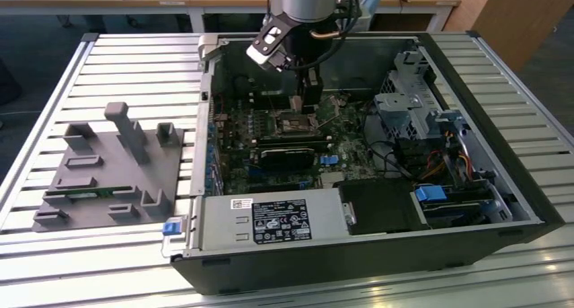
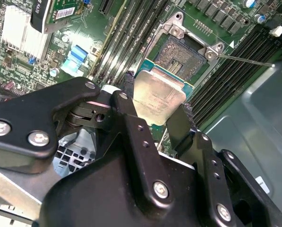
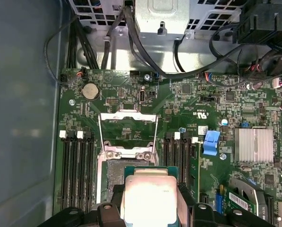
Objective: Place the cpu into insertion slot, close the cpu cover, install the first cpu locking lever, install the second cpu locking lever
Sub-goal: 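Place the cpu into insertion slot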
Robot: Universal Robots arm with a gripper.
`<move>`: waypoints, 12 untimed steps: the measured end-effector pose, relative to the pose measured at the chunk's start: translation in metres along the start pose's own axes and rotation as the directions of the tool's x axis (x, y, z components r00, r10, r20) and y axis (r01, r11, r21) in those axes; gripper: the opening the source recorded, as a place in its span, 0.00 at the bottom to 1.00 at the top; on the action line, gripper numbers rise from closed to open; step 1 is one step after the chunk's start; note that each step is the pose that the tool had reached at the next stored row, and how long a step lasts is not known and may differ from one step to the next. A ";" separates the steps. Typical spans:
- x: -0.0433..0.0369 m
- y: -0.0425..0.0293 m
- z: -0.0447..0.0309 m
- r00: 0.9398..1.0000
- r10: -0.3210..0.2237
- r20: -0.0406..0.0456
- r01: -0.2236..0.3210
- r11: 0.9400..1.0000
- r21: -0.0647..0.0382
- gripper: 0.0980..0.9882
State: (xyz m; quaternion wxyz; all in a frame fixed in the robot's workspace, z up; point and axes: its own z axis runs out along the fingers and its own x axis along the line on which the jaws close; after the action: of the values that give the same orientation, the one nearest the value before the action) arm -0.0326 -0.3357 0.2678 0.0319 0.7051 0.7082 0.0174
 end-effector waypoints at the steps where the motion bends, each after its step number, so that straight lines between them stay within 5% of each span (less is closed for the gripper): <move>1: 0.0000 0.0000 0.0005 1.000 0.000 0.000 0.000 1.000 0.000 0.48; 12: 0.0001 -0.0004 0.0049 1.000 0.000 0.004 0.000 1.000 -0.007 0.48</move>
State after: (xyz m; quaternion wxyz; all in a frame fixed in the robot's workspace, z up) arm -0.0326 -0.3357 0.2629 0.0357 0.7050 0.7081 0.0187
